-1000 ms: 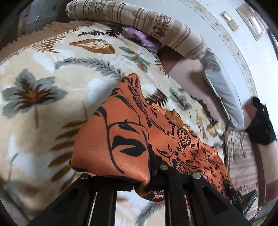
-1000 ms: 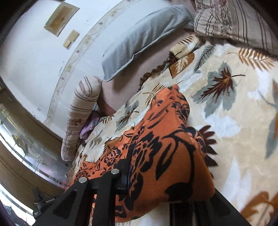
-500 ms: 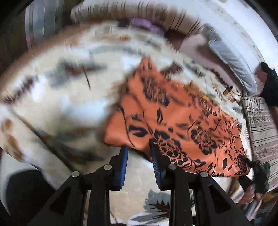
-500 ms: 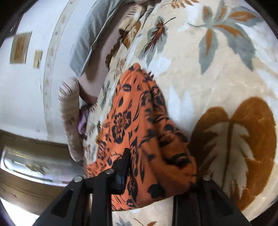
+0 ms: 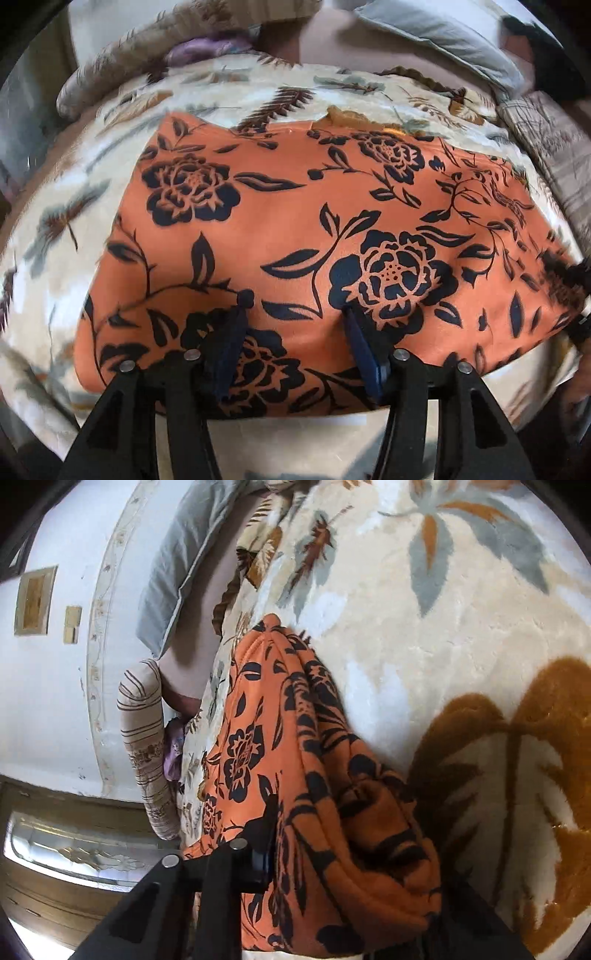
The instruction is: Fold small clothes
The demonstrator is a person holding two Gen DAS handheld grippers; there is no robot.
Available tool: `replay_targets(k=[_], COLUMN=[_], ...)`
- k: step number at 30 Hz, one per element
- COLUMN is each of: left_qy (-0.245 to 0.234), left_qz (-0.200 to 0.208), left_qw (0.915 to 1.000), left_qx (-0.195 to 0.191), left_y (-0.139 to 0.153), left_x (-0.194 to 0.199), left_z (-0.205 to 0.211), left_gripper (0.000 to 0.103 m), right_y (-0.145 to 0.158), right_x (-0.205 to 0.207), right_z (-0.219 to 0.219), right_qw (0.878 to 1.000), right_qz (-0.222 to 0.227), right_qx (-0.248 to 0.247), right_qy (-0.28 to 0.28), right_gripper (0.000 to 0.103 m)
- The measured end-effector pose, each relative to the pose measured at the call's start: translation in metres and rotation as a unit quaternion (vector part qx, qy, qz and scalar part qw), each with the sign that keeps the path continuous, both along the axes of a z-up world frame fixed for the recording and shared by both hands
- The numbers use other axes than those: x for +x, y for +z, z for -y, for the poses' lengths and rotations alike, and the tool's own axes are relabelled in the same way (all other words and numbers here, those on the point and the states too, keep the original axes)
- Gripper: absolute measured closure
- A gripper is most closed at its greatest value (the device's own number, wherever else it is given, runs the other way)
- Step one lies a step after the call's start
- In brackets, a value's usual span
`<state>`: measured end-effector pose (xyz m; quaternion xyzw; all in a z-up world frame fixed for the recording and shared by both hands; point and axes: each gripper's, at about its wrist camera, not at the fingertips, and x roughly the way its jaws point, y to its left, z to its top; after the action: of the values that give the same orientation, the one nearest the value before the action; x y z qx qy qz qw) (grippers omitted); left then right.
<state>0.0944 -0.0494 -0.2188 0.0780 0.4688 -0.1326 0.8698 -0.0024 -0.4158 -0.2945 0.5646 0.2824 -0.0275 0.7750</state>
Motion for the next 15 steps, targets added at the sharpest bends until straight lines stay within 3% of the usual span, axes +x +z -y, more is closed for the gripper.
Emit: replay_targets(k=[3,6,9,15], left_qy=[-0.016,0.001,0.026,0.091], left_qz=[-0.014,0.013,0.029,0.027], left_qw=[0.9998,0.9995,0.9989,0.9938], left_qx=[0.002,-0.028,-0.026,-0.057], left_y=[0.012,0.033,0.04,0.042], left_x=[-0.002,-0.006,-0.002,0.014], left_z=[-0.003,-0.026,-0.052,-0.116], left_gripper=[0.045,0.045,0.043,0.043], right_y=[0.014,0.014,0.015,0.082], right_x=[0.002,0.003,-0.001,0.006], right_z=[-0.01,-0.017,-0.019,-0.052], right_qw=[0.999,0.999,0.999,0.991], right_qz=[0.006,0.009,0.009,0.052], right_qx=[-0.047,-0.042,-0.037,-0.12], right_qy=[0.007,0.014,0.009,0.028], right_gripper=[0.079,0.079,0.079,0.079])
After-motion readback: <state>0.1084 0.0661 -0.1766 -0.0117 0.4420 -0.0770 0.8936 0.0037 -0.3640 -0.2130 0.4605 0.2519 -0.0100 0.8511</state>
